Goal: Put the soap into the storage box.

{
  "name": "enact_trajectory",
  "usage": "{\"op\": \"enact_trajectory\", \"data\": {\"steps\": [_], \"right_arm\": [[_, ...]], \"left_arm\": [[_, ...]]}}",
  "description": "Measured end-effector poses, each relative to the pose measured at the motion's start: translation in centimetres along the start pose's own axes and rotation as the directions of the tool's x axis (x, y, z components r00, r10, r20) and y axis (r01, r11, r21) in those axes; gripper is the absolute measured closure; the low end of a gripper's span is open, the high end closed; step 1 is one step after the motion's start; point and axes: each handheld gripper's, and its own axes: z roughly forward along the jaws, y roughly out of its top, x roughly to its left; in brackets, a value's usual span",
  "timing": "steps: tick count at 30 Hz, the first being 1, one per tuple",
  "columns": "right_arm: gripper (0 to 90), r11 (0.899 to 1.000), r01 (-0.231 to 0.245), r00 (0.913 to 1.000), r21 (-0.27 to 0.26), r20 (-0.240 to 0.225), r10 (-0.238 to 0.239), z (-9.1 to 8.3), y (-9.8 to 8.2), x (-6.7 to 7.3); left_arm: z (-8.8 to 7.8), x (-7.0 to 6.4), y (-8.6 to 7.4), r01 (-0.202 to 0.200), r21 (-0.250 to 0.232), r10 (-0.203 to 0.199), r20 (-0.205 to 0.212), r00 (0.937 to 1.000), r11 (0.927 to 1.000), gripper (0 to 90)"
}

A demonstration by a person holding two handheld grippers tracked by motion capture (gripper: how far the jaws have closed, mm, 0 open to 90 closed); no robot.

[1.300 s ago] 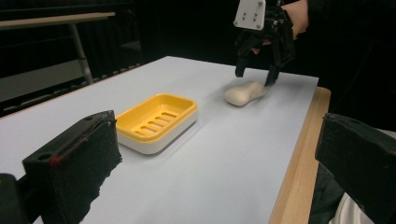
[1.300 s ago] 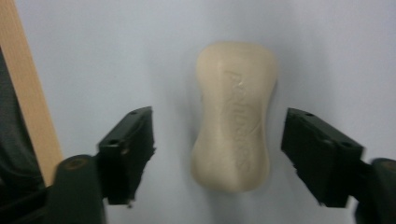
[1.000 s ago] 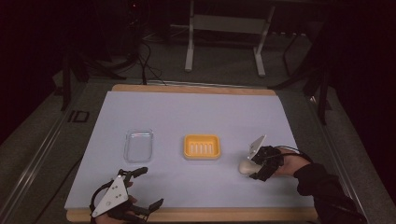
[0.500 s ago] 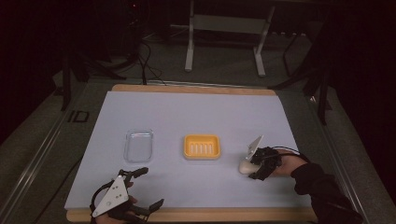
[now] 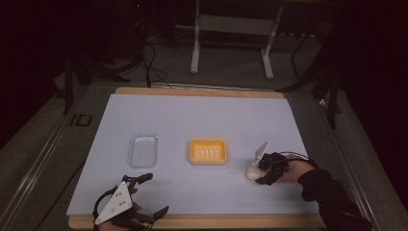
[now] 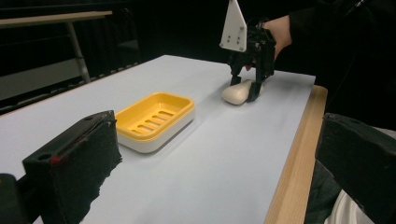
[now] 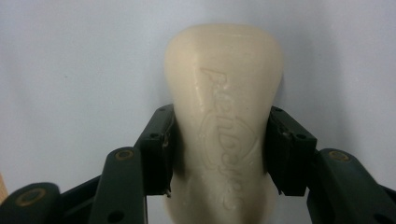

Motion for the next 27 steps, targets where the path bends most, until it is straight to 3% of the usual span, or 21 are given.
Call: {"op": "enact_trajectory", "data": {"steps": [5,10,18,23,27], "right_arm": [[49.2,1.000,-0.010,0.9999,-0.012,0.000,0.010,0.0,-0.2,0.1],[49.5,0.998,-0.041,0.9991,0.047,-0.008,0.041,0.0,0.6,-0.1],[49.6,0.998,-0.012,0.9995,0.056,-0.030,0.014,-0.8,0.5,-0.3],[49.6,0.998,0.002,0.9998,0.055,-0.018,-0.001,-1.5,0.5,-0.3],[49.6,0.998,0.042,0.9991,0.043,-0.006,-0.041,-2.4,0.5,-0.3]], "left_arm": [[0.0,0.0,0.0,0.002,-0.001,-0.002,0.000,1.0000,1.0000,0.0],[0.0,0.1,0.0,0.003,0.000,-0.003,-0.001,1.0000,1.0000,0.0],[0.1,0.1,0.0,0.004,0.000,-0.004,-0.001,1.0000,1.0000,0.0],[0.0,0.1,0.0,0.005,0.001,-0.005,-0.001,1.0000,1.0000,0.0],[0.1,0.0,0.0,0.004,0.002,-0.004,0.000,1.0000,1.0000,0.0]]}}
